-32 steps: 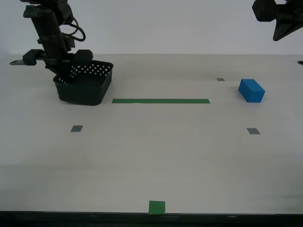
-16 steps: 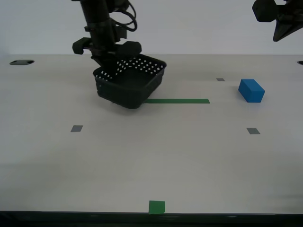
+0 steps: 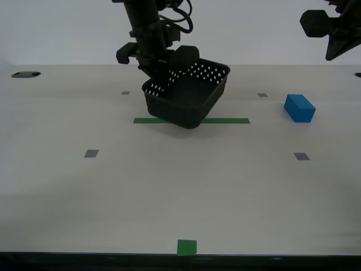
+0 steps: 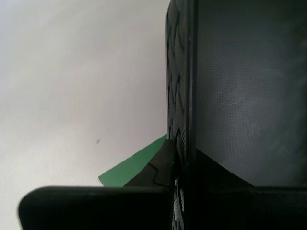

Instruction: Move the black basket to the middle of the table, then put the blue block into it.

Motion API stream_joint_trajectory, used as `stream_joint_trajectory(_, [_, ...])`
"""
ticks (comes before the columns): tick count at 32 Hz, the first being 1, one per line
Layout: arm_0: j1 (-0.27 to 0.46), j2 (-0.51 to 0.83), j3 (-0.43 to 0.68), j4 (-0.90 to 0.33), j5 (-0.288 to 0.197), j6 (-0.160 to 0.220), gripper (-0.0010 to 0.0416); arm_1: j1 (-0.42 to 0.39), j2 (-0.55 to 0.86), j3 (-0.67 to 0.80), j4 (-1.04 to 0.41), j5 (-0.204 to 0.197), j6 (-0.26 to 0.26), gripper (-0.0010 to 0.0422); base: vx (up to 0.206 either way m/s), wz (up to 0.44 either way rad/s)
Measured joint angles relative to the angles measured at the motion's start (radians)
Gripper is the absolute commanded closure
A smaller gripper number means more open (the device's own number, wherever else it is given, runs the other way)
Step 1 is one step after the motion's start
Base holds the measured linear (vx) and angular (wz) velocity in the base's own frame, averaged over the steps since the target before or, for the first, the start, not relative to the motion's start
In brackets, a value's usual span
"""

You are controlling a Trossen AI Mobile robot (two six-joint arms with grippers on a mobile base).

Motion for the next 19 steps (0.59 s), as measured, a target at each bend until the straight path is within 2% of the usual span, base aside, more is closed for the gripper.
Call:
stream_joint_trajectory(9, [0.0, 0.0, 0.0, 0.0, 0.0, 0.0, 0.0403, -0.003, 0.043, 0.013, 0.031, 0.009, -0.008, 0.0404, 0.0, 0.0])
stream_joint_trajectory(13, [0.0, 0.0, -0.001, -0.001, 0.0, 0.0, 0.0403, -0.005, 0.041, 0.051, 0.021, 0.012, -0.024, 0.0321, 0.0, 0.0])
stream_joint_trajectory(14, [0.0, 0.0, -0.001, -0.001, 0.0, 0.0, 0.0403, -0.005, 0.042, 0.061, 0.01, 0.013, -0.027, 0.0277, 0.0, 0.0])
stream_joint_trajectory(17, [0.0, 0.0, -0.001, -0.001, 0.0, 0.0, 0.0403, -0.005, 0.041, 0.072, 0.003, 0.012, -0.04, 0.0226, 0.0, 0.0])
stream_joint_trajectory(19, [0.0, 0.0, -0.001, -0.001, 0.0, 0.0, 0.0403, -0.006, 0.041, 0.077, -0.001, 0.012, -0.04, 0.021, 0.0, 0.0])
